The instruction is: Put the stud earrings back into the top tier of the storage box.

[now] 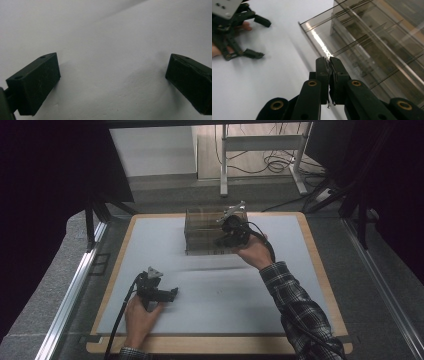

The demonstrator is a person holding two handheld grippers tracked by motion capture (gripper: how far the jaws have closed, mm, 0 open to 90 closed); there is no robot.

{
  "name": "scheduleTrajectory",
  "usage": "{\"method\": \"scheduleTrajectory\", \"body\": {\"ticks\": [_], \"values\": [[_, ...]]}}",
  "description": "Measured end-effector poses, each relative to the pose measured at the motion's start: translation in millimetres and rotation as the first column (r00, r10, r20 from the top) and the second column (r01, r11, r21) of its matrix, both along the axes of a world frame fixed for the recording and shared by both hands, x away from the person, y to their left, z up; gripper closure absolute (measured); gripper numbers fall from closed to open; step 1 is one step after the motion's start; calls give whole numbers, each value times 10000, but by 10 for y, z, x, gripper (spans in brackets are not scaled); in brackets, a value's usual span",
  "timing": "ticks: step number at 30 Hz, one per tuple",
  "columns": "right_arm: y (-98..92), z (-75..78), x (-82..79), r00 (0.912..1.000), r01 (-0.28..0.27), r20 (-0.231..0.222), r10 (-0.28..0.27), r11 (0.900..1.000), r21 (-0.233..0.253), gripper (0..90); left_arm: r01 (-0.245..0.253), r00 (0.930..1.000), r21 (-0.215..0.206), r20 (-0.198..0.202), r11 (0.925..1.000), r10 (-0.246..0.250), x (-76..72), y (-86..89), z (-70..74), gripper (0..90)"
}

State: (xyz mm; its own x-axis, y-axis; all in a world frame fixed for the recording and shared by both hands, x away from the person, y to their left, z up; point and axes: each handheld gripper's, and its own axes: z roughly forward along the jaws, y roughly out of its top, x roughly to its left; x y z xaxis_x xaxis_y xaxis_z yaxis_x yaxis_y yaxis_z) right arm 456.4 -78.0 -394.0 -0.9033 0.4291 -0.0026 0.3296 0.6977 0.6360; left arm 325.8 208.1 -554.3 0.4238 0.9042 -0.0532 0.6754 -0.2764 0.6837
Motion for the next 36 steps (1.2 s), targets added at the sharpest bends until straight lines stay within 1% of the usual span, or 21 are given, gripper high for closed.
{"method": "scheduleTrajectory", "body": {"ticks": [2,5,9,11,18,21,23,28,30,36], "values": [[14,-24,33,9999,121,94,-121,9999,-3,846,38,10000,39,-22,10000,-38,0,3,2,0],[26,-72,86,9996,256,112,-257,9996,72,846,40,10000,33,-26,10000,-40,0,3,2,0],[46,-150,142,9984,485,308,-481,9988,-106,845,41,10000,29,-20,10000,-41,0,3,1,0],[43,-190,177,9975,588,396,-583,9982,-102,845,42,10000,32,-19,10000,-42,0,3,1,0],[11,-346,291,9948,975,319,-970,9951,-141,844,44,10000,36,-20,10000,-43,0,4,2,0],[-1,-398,329,9937,1101,220,-1098,9938,-127,843,42,10000,29,-20,10000,-42,0,3,1,0],[-7,-427,354,9935,1113,250,-1109,9937,-143,842,45,10000,34,-18,10000,-45,0,4,1,0],[-10,-445,375,9922,1229,207,-1226,9923,-140,828,43,10000,34,-17,10000,-43,0,4,1,0],[-14,-430,377,9921,1230,258,-1227,9924,-88,825,41,10000,31,-16,10000,-41,0,4,1,0],[-37,-366,357,9926,1202,199,-1201,9927,-42,817,44,10000,38,-21,10000,-44,0,4,1,0]]}}
